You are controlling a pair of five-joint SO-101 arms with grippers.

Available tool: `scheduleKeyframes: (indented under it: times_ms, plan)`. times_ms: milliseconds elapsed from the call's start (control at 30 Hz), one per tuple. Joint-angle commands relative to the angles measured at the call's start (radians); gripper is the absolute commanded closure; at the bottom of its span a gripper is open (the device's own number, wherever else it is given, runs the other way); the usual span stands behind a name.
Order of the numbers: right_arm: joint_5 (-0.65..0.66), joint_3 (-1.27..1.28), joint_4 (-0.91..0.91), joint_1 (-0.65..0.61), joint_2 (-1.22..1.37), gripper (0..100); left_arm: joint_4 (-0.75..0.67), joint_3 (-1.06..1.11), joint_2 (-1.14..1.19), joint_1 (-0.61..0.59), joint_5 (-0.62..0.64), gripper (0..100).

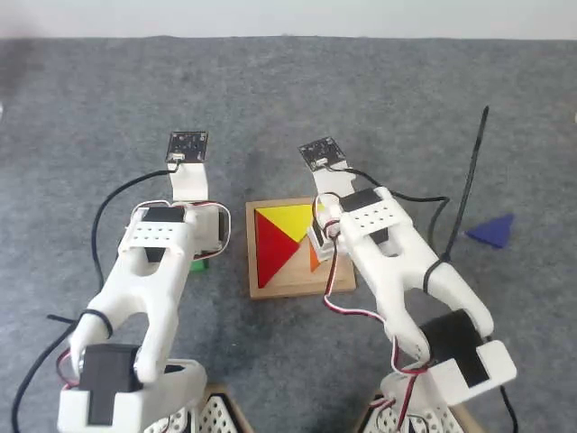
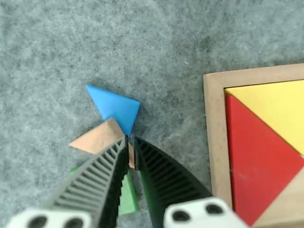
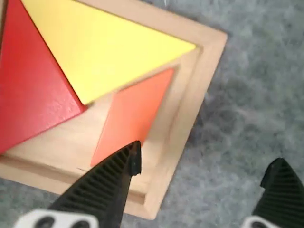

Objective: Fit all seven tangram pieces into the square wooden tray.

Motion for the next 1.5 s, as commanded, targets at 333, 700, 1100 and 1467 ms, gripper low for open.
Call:
scheduleKeyframes:
  times_ms: [333,700,1100,1467]
  plan:
    - [-0.003,-0.046,-0.038,-0.022,0.081,60.4,-0.014,-0.002,-0.003,0.0,-0.014,98]
    - [0.04,-0.187,-0.05,0.094,0.205,60.4,-0.014,-0.002,-0.003,0.0,-0.014,98]
    - [0.052,-0.359,0.147,0.111,0.015,60.4,-0.014,-0.002,-0.003,0.0,-0.015,98]
    - [0.488,-0.157,0.325,0.565,-0.4,60.4,-0.015,-0.002,-0.003,0.0,-0.015,98]
